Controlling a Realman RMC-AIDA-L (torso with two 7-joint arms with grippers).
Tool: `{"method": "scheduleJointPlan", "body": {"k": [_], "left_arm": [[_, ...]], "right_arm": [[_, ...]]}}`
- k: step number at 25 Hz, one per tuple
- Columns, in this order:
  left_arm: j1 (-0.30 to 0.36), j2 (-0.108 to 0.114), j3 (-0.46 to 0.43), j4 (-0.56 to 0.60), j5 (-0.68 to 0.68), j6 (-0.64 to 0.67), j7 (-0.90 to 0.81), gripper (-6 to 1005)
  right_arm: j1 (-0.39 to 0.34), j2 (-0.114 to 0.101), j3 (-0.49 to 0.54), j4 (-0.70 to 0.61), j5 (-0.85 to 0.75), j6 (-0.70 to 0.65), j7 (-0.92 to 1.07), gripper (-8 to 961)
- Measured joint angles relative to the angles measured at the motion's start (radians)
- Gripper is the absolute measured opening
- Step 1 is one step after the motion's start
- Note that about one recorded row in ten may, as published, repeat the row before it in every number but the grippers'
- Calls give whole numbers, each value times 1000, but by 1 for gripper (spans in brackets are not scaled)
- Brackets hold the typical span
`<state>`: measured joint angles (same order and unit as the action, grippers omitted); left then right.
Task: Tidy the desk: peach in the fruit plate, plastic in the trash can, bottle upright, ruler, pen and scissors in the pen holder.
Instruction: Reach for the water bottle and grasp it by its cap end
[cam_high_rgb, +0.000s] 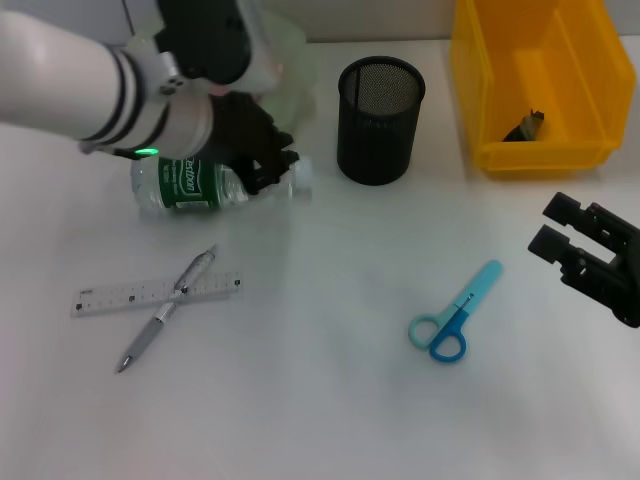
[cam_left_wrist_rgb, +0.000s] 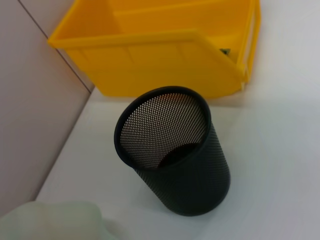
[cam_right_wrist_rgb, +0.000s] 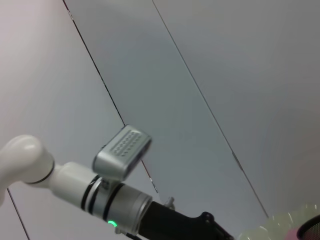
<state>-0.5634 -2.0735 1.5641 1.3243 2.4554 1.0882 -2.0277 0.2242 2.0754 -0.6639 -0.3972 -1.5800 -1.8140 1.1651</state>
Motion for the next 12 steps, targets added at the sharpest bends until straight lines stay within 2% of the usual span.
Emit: {"method": "scheduleJointPlan", "body": {"k": [1, 2, 3, 4, 5, 7, 12], "left_arm": [[-18, 0, 0, -28, 0, -7, -6, 125], [-87, -1, 0, -126, 12, -30, -32, 148], [-87, -1, 0, -126, 12, -30, -32, 172], [-129, -3, 1, -192, 30, -48, -37, 195], [-129, -3, 1, -192, 30, -48, -37, 219], [-171, -6, 7, -254, 54, -68, -38, 263], [-206, -7, 15, -287, 63, -84, -38, 367]], "right_arm": [[-3, 0, 1, 0, -3, 2, 0, 692], [-5, 0, 3, 2, -5, 4, 0, 692], [-8, 0, 5, 5, -7, 6, 0, 692], [-11, 0, 7, 10, -8, 9, 0, 692], [-14, 0, 9, 14, -8, 10, -1, 692], [-20, -1, 9, 21, -9, 12, -2, 692], [-28, 0, 9, 30, -9, 12, -14, 693]]}}
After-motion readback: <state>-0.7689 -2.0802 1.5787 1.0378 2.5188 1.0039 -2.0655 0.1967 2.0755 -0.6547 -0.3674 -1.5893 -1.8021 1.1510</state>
